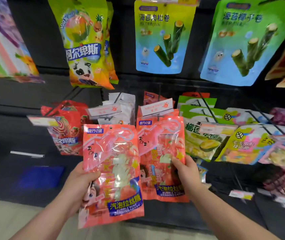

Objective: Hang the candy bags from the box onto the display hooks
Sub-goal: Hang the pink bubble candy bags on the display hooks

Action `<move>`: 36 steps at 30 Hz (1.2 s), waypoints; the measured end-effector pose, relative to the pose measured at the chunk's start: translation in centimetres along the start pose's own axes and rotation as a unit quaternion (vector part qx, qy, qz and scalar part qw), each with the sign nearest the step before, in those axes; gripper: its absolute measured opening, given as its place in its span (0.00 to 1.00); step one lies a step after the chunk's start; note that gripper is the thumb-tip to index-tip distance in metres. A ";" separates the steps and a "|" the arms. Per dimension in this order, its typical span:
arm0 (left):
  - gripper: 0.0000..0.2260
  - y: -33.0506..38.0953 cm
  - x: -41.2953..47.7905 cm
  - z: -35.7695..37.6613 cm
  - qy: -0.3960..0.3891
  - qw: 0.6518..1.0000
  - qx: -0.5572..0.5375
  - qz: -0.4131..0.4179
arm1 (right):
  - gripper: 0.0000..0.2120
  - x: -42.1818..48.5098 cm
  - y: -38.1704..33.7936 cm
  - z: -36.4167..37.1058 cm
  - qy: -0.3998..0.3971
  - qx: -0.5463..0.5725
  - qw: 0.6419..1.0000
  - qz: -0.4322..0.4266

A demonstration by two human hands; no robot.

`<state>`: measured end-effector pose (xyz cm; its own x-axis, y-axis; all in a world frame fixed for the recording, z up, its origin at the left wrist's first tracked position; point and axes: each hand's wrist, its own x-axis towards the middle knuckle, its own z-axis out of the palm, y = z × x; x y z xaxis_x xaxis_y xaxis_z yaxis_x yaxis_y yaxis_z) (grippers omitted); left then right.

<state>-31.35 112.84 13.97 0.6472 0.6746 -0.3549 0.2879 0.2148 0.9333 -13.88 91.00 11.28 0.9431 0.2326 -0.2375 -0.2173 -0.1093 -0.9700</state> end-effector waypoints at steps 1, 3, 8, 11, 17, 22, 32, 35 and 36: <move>0.13 -0.1 0.2 -0.1 -0.003 1.000 -0.002 -0.001 | 0.06 0.1 0.1 0.1 0.000 0.004 1.000 0.004; 0.14 -0.3 0.3 0.0 -0.008 1.000 -0.005 -0.004 | 0.08 0.7 0.3 0.4 0.000 0.004 1.000 0.019; 0.14 -0.2 1.1 0.2 -0.032 0.999 0.007 -0.010 | 0.10 4.0 0.5 1.2 0.008 0.008 0.998 0.055; 0.14 -0.3 1.5 0.7 -0.039 0.999 0.009 -0.010 | 0.09 6.5 0.8 1.8 0.005 0.005 0.998 0.067; 0.14 -1.1 2.4 1.9 -0.042 0.999 0.009 -0.013 | 0.06 11.0 1.7 2.5 0.022 -0.022 0.998 0.062; 0.16 -2.3 3.2 2.9 -0.077 0.997 0.001 -0.017 | 0.10 11.9 2.8 2.0 0.004 -0.104 0.994 0.041; 0.20 -2.8 4.2 7.1 -0.178 0.982 -0.056 -0.032 | 0.14 2.2 0.2 -0.4 -0.175 0.018 0.980 0.090; 0.16 -2.4 4.2 9.0 -0.208 0.978 -0.008 -0.014 | 0.03 0.7 1.1 -1.0 -0.143 0.008 0.990 0.019; 0.17 -2.2 4.2 9.6 -0.213 0.977 0.011 -0.003 | 0.05 0.6 1.1 -1.1 -0.115 0.004 0.993 -0.004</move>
<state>-22.55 108.42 9.91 0.8791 0.3165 -0.3563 0.3058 0.1990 0.9311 -13.26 89.98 10.10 0.8630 0.4475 -0.2344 -0.2128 -0.0988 -0.9721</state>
